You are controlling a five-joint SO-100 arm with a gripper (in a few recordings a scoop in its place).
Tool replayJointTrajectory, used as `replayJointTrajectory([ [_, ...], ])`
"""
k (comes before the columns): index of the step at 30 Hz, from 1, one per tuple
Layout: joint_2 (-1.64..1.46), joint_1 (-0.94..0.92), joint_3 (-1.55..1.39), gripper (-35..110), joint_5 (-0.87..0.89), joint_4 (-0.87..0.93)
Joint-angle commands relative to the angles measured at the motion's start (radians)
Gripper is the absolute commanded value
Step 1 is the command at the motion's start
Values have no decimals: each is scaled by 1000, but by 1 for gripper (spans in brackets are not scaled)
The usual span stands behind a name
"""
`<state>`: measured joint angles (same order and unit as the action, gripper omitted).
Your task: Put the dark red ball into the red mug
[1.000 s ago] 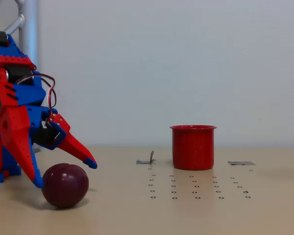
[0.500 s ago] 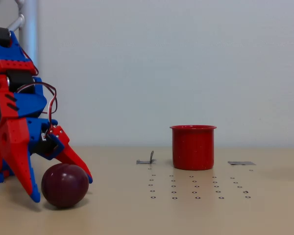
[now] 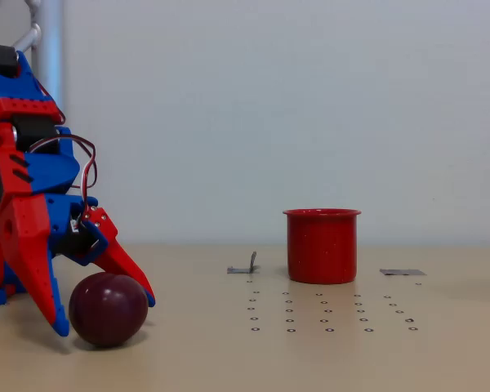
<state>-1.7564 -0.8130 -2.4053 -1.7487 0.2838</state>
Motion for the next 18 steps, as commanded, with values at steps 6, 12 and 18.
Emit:
replayJointTrajectory([
  [6, 9, 6, 117, 39, 43, -34],
  [12, 15, 8, 124, 38, 46, -34],
  [18, 15, 8, 124, 36, 41, -32],
])
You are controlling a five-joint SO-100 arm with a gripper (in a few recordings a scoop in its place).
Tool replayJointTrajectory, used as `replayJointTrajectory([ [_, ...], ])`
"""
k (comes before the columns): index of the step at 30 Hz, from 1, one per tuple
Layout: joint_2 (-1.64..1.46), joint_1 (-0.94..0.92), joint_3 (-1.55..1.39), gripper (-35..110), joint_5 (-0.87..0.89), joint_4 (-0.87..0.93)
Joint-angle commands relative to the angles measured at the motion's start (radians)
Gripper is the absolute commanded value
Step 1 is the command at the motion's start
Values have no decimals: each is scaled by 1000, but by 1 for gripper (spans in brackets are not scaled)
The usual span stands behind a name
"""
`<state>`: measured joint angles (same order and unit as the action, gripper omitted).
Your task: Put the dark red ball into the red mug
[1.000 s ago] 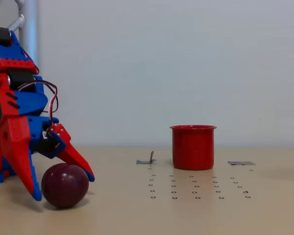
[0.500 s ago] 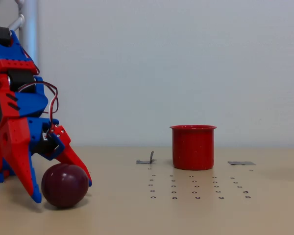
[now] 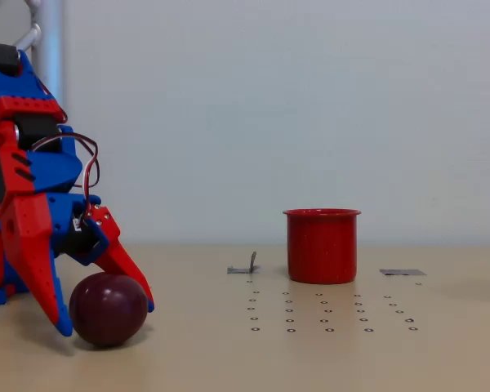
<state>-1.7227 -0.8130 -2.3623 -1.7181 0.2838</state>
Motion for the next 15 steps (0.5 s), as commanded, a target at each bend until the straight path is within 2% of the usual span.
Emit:
replayJointTrajectory([
  [1, -18, 8, 81, 36, 11, -32],
  [15, -18, 9, 87, 31, 25, -26],
])
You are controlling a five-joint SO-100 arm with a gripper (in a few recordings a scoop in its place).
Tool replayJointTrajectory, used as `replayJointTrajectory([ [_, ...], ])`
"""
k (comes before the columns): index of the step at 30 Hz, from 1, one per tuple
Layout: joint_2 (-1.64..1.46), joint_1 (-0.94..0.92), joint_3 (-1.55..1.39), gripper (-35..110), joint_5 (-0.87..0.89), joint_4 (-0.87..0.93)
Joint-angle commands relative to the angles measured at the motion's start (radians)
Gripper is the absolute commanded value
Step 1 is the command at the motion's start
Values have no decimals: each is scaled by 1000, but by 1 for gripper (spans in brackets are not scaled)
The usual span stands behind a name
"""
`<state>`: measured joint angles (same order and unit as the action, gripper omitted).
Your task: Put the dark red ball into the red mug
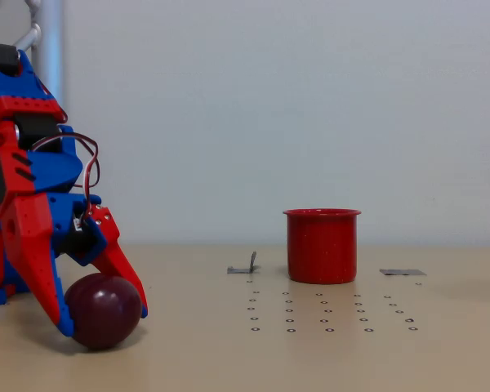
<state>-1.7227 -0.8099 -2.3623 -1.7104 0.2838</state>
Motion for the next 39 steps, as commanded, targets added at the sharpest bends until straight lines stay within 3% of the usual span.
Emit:
replayJointTrajectory([
  [1, -18, 8, 89, 30, 17, -26],
  [16, -21, 17, 120, 22, 54, 6],
  [23, -51, 64, 232, 22, 172, 83],
  [30, -98, 179, 488, 22, 364, 324],
  [39, -84, 376, 1017, 22, 568, 804],
])
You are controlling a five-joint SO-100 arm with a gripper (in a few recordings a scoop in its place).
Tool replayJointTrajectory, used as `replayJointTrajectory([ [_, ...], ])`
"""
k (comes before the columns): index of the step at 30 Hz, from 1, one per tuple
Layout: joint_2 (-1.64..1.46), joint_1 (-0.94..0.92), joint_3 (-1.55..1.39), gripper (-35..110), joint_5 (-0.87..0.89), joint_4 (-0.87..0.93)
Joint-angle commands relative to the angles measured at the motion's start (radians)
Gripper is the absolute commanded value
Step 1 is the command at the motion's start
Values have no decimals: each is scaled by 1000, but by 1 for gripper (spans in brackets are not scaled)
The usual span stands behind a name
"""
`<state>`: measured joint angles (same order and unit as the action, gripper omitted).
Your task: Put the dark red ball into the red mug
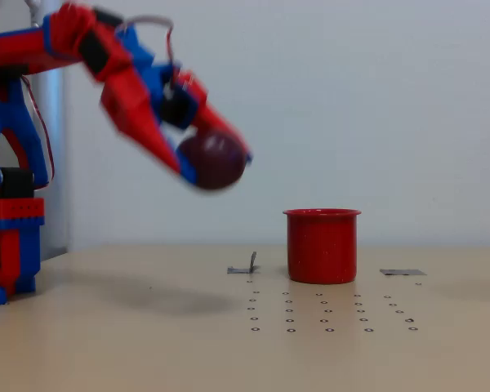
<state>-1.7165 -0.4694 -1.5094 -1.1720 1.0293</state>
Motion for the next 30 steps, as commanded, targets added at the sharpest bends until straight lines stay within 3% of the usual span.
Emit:
replayJointTrajectory([
  [1, -86, 58, 213, 22, 43, 101],
  [6, -78, 178, 383, 22, 109, 288],
  [13, -54, 339, 471, 22, 199, 383],
  [25, 241, 658, 695, 21, 249, 411],
  [30, 336, 758, 778, 21, 229, 328],
])
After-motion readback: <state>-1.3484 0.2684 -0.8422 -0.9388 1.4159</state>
